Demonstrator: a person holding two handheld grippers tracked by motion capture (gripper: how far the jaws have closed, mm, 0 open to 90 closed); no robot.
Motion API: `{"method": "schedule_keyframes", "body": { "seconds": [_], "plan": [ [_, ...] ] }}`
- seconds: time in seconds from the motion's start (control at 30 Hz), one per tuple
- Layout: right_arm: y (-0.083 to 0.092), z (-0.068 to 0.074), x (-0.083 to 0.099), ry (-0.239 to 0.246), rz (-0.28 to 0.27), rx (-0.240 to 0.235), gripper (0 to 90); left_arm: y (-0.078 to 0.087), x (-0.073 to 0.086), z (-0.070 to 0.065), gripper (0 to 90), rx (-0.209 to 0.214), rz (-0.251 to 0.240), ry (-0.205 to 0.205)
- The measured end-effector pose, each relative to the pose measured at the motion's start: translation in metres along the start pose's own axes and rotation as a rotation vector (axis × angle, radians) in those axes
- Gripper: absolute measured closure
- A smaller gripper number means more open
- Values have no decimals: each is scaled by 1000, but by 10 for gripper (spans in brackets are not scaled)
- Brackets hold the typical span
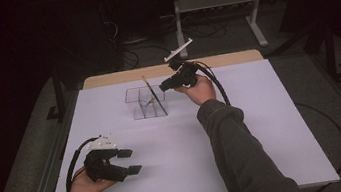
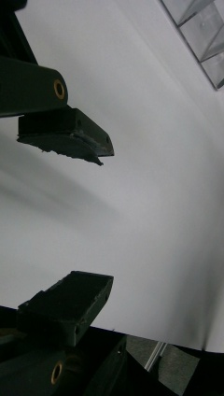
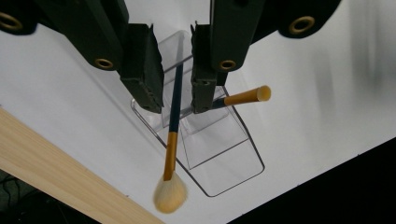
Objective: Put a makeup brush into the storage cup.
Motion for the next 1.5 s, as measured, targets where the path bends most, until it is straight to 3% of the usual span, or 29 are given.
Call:
{"method": "schedule_keyframes", "body": {
  "seconds": [0.13, 0.67, 1.3, 1.47, 1.5],
  "plan": [
    [9, 1, 4, -17, -20, -7, 682, 2, 2, 1, 315, -6, -2, 19],
    [41, 0, 25, -41, -69, -3, 562, -1, 3, 3, 304, -22, 1, 10],
    [56, 3, 45, -56, -94, 9, 485, -1, 4, 6, 296, -32, -3, 11],
    [60, 4, 47, -56, -101, 13, 473, -1, 4, 5, 294, -33, -15, 33],
    [62, 4, 48, -54, -103, 11, 472, -1, 4, 6, 294, -34, -7, 21]
  ]
}}
Point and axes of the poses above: each handheld gripper's, and its own axes: y roughly backward along the jaws, x roughly out of its underside, z roughly to its left, the point moved 7 cm from there along -y, roughly forward along the jaws, and after that the axes turned 9 degrees about -x, right-handed, at the moved point
